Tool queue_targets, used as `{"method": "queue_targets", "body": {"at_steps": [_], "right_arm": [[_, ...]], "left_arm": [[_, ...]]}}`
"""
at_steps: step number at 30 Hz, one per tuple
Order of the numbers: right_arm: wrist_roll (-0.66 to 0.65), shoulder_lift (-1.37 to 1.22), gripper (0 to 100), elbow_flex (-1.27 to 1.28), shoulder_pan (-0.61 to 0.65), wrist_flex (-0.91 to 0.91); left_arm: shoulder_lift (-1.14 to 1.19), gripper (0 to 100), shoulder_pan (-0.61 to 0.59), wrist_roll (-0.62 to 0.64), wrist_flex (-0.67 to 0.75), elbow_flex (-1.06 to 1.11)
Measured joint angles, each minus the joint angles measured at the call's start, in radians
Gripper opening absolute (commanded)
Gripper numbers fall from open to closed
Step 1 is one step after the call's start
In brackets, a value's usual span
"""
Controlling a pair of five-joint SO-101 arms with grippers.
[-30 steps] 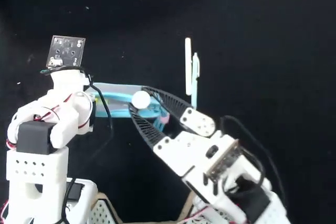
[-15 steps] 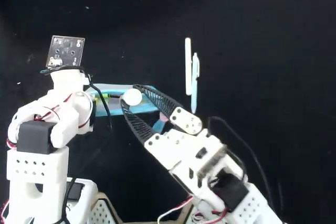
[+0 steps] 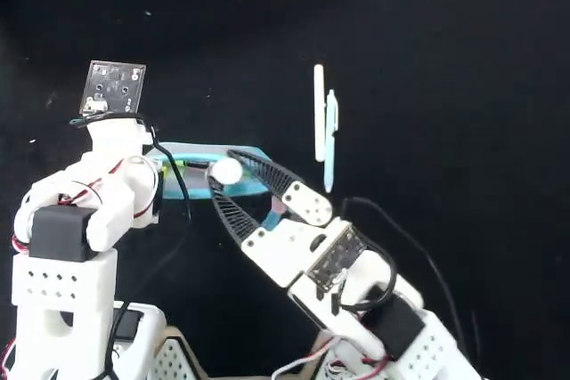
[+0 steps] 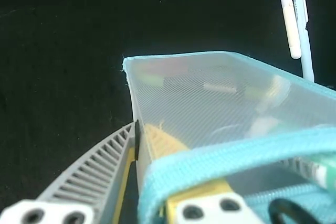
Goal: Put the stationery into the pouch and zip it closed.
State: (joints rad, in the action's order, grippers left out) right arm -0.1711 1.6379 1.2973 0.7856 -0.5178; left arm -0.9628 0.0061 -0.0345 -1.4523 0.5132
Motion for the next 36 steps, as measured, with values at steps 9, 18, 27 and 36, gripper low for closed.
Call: {"method": "queue_targets", "body": {"at_steps": [9, 18, 27, 36], "right_arm": [[0.000, 0.006, 13.4, -0.155, -0.003, -0.098], [0.000, 0.012, 13.4, -0.282, -0.189, -0.206], [0.213, -0.298, 13.4, -0.265, -0.603, -0.295], [0.281, -0.878, 13.4, -0.236, -0.715, 0.003]], "left_arm": [[-0.002, 3, -0.002, -0.002, 0.003, 0.018], [-0.017, 3, -0.002, -0.002, 0.020, 0.040], [-0.017, 3, -0.002, -0.002, 0.020, 0.040], [-0.017, 3, -0.002, -0.002, 0.020, 0.032]]}}
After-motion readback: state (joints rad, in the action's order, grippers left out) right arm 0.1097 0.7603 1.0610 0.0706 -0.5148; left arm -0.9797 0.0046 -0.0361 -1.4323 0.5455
